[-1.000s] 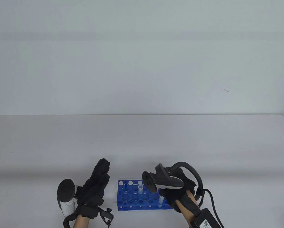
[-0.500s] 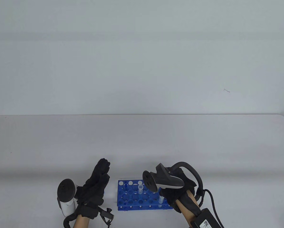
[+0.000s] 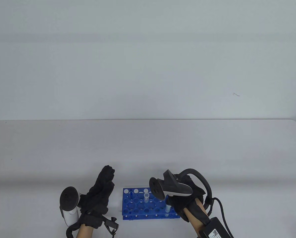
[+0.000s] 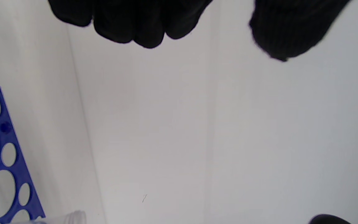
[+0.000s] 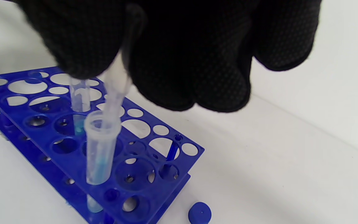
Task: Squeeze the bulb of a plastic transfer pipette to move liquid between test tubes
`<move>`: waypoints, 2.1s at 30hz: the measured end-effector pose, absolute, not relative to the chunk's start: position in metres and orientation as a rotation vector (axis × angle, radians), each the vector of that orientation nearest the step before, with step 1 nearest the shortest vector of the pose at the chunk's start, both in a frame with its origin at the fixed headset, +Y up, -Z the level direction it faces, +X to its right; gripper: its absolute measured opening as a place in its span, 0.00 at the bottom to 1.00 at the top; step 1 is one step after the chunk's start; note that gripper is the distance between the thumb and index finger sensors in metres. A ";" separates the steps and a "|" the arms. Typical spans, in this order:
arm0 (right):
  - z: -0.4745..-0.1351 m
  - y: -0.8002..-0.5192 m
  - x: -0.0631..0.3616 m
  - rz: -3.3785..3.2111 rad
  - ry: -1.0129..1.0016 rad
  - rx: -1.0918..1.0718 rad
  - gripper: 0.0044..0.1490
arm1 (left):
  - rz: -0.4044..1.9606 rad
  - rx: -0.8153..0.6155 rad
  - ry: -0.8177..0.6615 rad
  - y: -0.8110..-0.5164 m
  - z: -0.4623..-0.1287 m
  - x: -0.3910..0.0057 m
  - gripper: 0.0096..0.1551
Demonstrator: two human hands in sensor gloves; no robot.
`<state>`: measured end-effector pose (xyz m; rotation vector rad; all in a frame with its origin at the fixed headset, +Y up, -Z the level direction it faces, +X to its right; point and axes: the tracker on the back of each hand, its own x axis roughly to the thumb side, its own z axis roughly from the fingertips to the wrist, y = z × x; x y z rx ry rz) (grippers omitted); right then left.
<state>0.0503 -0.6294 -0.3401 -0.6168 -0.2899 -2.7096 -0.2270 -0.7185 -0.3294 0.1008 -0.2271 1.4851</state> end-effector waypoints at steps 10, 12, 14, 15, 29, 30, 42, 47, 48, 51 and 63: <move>-0.341 -0.629 0.051 -2.716 -0.289 -0.615 0.31 | 1.485 0.100 -0.226 -0.719 -0.329 -0.227 0.57; -0.341 -0.629 0.051 -2.719 -0.283 -0.612 0.31 | 1.486 0.100 -0.226 -0.719 -0.329 -0.227 0.57; -0.341 -0.629 0.052 -2.724 -0.276 -0.610 0.31 | 1.485 0.100 -0.225 -0.719 -0.329 -0.227 0.57; -0.341 -0.629 0.052 -2.727 -0.274 -0.610 0.31 | 1.485 0.100 -0.226 -0.719 -0.329 -0.227 0.57; -0.342 -0.630 0.053 -2.732 -0.252 -0.616 0.30 | 1.486 0.100 -0.226 -0.719 -0.329 -0.227 0.57; -0.342 -0.630 0.052 -2.732 -0.250 -0.616 0.30 | 1.486 0.102 -0.227 -0.718 -0.330 -0.227 0.57; -0.331 -0.594 0.069 -2.837 -0.095 -0.614 0.29 | 1.486 0.103 -0.228 -0.718 -0.329 -0.227 0.57; -0.317 -0.566 0.086 -2.909 0.039 -0.602 0.29 | 1.486 0.104 -0.228 -0.718 -0.329 -0.228 0.57; -0.313 -0.560 0.089 -2.925 0.081 -0.600 0.29 | 1.486 0.104 -0.228 -0.718 -0.329 -0.228 0.57; -0.304 -0.546 0.098 -2.958 0.194 -0.607 0.29 | 1.485 0.104 -0.228 -0.718 -0.329 -0.228 0.57; -0.297 -0.544 0.081 -3.012 0.491 -0.809 0.29 | 1.483 0.104 -0.224 -0.718 -0.329 -0.228 0.57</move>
